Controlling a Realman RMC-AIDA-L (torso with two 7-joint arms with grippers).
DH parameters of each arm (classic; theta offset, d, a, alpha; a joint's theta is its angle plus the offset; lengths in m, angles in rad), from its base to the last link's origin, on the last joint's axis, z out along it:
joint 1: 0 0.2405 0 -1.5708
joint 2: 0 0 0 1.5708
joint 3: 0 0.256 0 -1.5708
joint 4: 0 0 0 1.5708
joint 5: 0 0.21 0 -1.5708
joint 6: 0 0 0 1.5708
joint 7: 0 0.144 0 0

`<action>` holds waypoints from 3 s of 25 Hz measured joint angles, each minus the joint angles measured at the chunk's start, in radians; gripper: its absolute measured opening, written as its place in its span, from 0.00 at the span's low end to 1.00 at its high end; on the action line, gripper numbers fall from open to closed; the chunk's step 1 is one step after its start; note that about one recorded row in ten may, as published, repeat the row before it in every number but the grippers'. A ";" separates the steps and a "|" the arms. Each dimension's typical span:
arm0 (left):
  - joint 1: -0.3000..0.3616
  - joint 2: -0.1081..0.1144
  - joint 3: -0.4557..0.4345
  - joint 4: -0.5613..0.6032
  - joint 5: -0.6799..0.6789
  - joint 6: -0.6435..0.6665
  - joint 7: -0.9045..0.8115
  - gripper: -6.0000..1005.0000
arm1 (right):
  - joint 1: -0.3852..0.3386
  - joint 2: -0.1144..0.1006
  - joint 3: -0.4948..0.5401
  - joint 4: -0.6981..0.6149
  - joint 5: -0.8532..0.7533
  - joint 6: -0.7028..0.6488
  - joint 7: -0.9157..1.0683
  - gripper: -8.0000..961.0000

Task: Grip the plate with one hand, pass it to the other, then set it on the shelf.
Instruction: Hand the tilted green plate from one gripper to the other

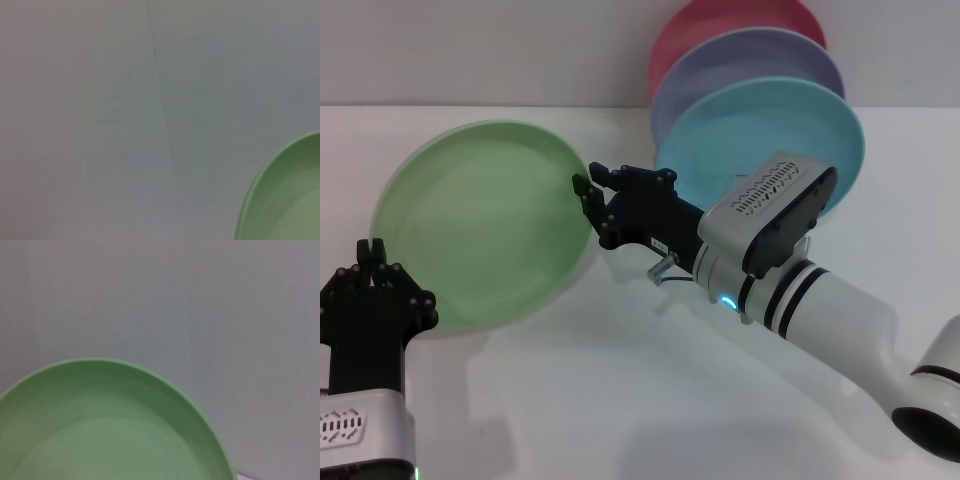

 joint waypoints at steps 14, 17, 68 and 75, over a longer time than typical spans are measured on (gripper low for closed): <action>0.000 0.001 0.008 0.002 0.001 0.004 0.000 0.10 | -0.008 0.000 0.000 0.005 -0.004 0.009 0.000 0.16; 0.000 0.001 0.009 0.003 0.001 0.004 -0.001 0.10 | -0.008 0.000 0.000 0.005 -0.006 0.010 0.000 0.16; -0.005 0.009 0.013 0.014 0.001 -0.001 -0.008 0.12 | -0.003 0.000 0.000 -0.002 -0.007 0.017 -0.001 0.03; -0.010 0.009 0.013 0.025 0.001 -0.003 -0.008 0.13 | -0.003 0.000 0.000 -0.005 -0.002 0.017 -0.002 0.03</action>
